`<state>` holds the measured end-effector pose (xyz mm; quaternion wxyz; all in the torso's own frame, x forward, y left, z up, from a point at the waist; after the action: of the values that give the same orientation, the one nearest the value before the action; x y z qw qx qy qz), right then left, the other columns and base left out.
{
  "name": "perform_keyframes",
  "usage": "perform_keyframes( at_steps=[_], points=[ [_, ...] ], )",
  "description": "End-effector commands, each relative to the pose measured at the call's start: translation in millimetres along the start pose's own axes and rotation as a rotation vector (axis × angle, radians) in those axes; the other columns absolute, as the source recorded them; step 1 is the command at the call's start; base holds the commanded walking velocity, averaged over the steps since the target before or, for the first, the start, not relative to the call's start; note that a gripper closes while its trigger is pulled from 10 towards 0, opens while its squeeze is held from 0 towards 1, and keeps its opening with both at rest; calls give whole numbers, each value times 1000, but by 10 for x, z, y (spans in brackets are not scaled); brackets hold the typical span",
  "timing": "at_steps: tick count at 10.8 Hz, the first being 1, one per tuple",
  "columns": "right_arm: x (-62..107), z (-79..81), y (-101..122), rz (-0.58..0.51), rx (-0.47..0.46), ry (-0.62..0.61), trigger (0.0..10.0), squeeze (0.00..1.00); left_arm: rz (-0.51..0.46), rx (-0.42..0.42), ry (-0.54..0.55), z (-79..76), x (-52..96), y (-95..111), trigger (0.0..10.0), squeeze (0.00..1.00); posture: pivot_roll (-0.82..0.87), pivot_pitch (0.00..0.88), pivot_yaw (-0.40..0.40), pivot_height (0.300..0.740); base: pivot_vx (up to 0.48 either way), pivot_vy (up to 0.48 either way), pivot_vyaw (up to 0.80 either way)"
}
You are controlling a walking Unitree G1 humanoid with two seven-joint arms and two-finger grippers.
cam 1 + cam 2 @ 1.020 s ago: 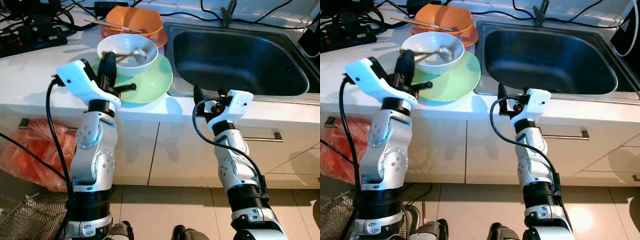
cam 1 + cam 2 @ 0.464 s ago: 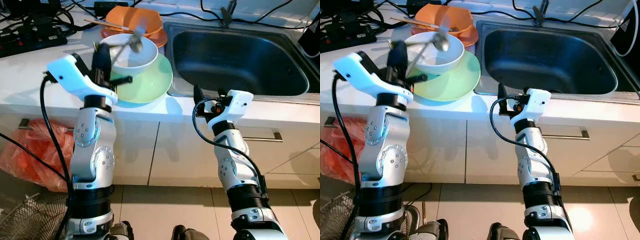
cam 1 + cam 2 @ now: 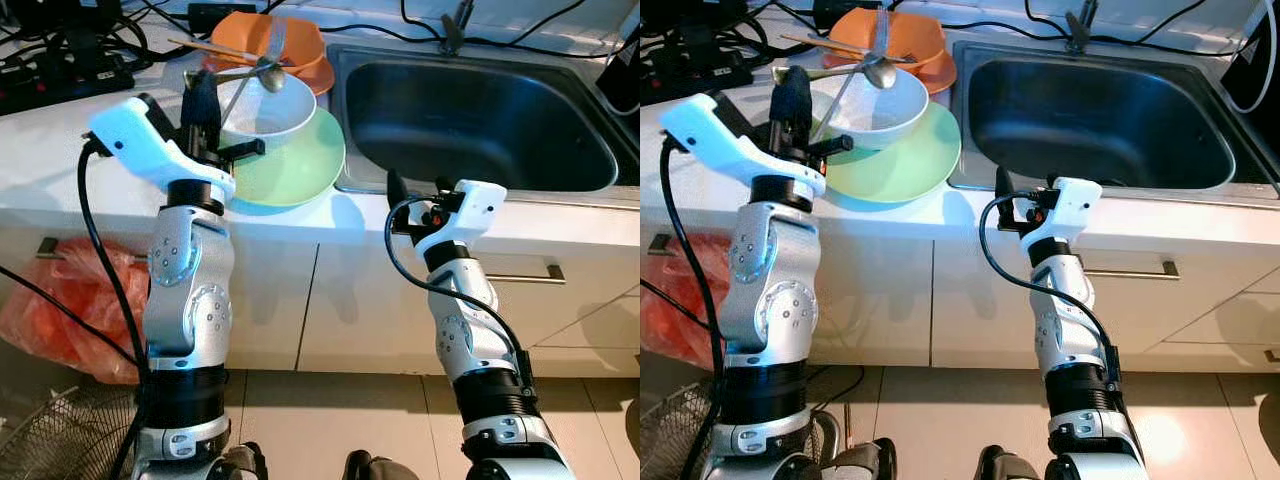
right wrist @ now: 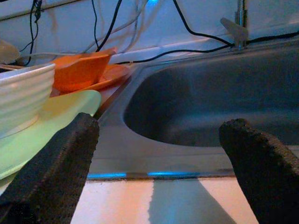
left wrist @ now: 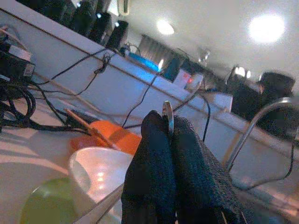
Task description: Kitchen organization
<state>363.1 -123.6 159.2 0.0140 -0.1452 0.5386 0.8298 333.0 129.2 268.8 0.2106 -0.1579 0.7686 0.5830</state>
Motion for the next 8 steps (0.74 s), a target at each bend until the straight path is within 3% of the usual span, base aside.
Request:
perform_keyframes(
  at_steps=[1, 3, 8],
  points=[
    [39, -58, -87, 44, -11, -30, 10000, 0, 62, -15, -68, -142, 2, -117, 10000, 0, 107, 145, -66, 740, 0, 0, 0],
    [42, -59, -87, 44, -11, -31, 10000, 0, 120, -33, -115, -221, 34, -230, 10000, 0, 106, 145, -65, 740, 0, 0, 0],
    [43, -54, -93, 44, -14, -30, 10000, 0, 104, -11, -125, -263, 24, -214, 10000, 0, 108, 141, -62, 740, 0, 0, 0]
  ],
)
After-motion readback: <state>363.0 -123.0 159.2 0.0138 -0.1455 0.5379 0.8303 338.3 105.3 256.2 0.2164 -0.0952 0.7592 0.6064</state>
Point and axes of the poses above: a point about 5 cm out from each wrist's last joint towards the gripper, its own x axis pointing back from the gripper into the wrist, its own y axis along the axis of the wrist's last joint, z = x × y, the point moved 2 cm from there along -x, pointing out of the wrist towards the gripper, and after that the axes turned 7 degrees about -x, right-handed, at the moved point
